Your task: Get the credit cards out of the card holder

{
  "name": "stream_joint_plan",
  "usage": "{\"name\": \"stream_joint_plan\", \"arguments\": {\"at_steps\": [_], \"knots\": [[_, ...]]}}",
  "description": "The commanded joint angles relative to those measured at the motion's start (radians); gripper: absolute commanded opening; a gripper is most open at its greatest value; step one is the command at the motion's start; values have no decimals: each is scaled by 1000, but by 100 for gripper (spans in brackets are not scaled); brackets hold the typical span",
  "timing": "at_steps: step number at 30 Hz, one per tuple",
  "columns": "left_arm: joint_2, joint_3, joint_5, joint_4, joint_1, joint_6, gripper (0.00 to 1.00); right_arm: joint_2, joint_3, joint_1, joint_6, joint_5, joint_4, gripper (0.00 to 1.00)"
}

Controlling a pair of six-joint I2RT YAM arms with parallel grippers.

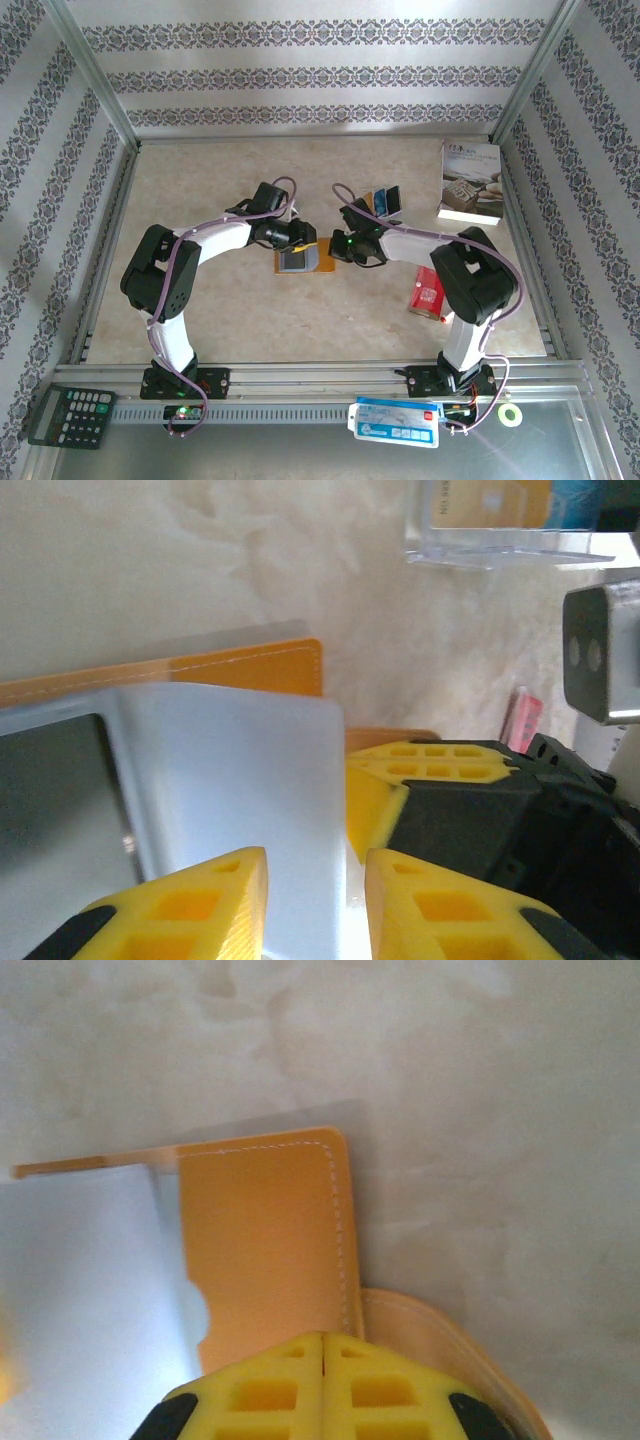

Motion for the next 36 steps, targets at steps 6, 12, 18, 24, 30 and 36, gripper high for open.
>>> {"name": "stream_joint_plan", "arguments": {"at_steps": [6, 12, 18, 24, 30, 36], "knots": [[73, 30, 19, 98, -41, -76, 41, -190, -159, -51, 112, -72, 217, 12], [48, 32, -82, 80, -36, -101, 49, -289, -228, -56, 88, -71, 170, 24], [-99, -92, -175, 137, 27, -158, 52, -266, -183, -21, 64, -124, 162, 30], [-186, -124, -300, -49, 69, -63, 51, -115, -64, 35, 82, -136, 169, 26], [-186, -156, -316, -95, 68, -40, 42, 36, 13, 58, 92, -176, 222, 22], [-164, -171, -367, -112, 62, -30, 33, 116, 63, 54, 95, -209, 247, 20]]}}
